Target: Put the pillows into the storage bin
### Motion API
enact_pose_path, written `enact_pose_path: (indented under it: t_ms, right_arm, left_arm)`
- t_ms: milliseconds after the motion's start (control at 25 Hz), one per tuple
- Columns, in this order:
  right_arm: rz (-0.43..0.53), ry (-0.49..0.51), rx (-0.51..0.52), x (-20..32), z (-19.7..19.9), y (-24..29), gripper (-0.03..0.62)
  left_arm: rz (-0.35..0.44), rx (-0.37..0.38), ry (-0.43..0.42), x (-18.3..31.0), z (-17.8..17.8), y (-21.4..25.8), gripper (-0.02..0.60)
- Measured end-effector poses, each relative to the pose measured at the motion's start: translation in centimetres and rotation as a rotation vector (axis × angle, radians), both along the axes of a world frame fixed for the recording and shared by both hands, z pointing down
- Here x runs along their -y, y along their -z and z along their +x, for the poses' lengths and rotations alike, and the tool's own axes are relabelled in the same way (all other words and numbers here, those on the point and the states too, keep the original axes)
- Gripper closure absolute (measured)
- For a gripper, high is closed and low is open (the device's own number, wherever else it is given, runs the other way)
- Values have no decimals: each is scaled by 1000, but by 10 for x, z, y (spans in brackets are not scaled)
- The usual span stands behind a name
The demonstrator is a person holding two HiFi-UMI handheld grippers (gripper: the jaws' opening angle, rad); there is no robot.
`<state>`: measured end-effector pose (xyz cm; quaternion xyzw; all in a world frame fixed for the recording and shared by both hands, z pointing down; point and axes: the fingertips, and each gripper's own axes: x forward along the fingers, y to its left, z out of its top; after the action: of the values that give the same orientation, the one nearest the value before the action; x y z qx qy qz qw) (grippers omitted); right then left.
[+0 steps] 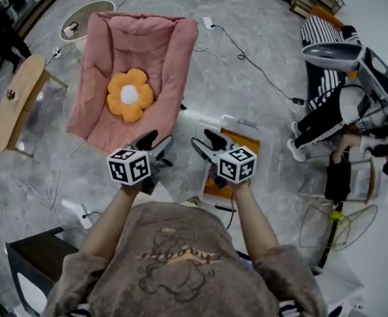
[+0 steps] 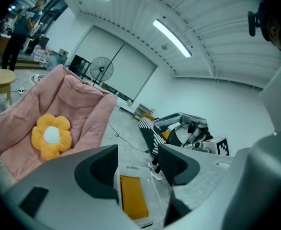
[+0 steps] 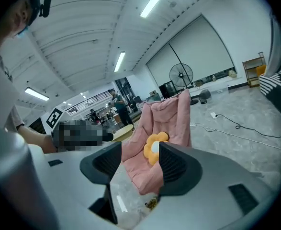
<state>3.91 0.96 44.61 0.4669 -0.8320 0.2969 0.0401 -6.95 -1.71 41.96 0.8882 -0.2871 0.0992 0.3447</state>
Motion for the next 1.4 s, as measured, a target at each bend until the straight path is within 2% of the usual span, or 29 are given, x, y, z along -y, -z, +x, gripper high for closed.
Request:
enact_pose_path:
  t_ms: [320, 680, 960, 1240, 1400]
  right_arm:
    - [-10, 92, 2, 96, -102, -3, 361]
    - [-81, 177, -28, 205, -191, -50, 361]
    - [-155, 146, -85, 291, -214, -119, 355]
    - [-229, 113, -137, 363, -226, -207, 332]
    - [-283, 91, -173, 396, -228, -266, 298]
  left_arm:
    - [9, 11, 128, 82, -100, -5, 336]
    - [-7, 80, 225, 191, -190, -49, 335]
    - [-28, 134, 278, 280, -236, -115, 334]
    - [-94, 215, 269, 352, -260, -217, 333]
    - [-131, 243, 286, 385, -270, -282, 322]
